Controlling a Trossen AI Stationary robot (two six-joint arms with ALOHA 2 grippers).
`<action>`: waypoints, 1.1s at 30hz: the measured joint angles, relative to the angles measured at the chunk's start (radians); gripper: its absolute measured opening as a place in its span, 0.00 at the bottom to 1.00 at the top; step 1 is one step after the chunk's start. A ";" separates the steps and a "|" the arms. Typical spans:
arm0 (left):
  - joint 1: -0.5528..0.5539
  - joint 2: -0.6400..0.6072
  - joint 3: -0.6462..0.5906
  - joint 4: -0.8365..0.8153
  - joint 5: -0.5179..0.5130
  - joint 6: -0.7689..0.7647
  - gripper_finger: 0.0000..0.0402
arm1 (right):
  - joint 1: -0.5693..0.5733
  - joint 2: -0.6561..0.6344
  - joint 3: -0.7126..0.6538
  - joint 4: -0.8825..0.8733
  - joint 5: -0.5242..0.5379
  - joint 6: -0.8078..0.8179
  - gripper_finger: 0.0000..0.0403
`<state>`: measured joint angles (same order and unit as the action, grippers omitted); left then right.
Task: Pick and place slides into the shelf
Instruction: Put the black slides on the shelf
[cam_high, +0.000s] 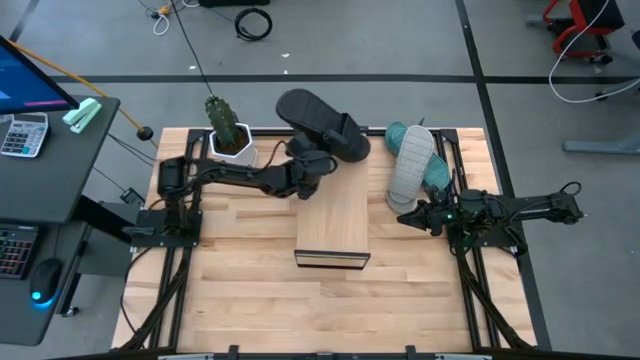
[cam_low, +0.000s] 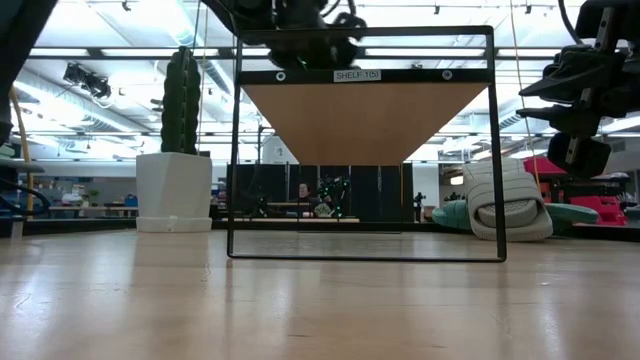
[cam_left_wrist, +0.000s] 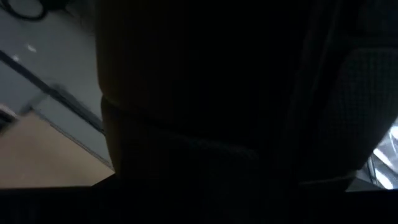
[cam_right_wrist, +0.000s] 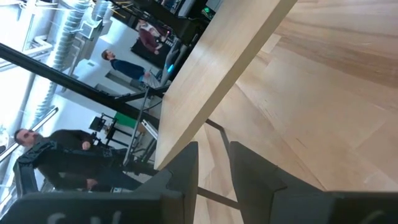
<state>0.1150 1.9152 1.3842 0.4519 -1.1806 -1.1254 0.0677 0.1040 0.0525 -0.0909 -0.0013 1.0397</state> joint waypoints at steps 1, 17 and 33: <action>0.000 0.025 0.025 0.022 0.007 0.030 0.58 | 0.000 0.000 0.000 0.000 0.000 0.000 0.24; 0.013 0.101 0.148 -0.012 0.002 0.094 0.58 | 0.000 0.001 0.000 0.000 0.000 0.022 0.24; -0.018 0.164 0.149 -0.104 -0.107 -0.180 0.58 | 0.000 0.002 0.000 0.000 -0.004 0.015 0.24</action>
<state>0.0972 2.0791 1.5336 0.3478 -1.2879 -1.3053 0.0681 0.1061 0.0525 -0.0909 -0.0053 1.0544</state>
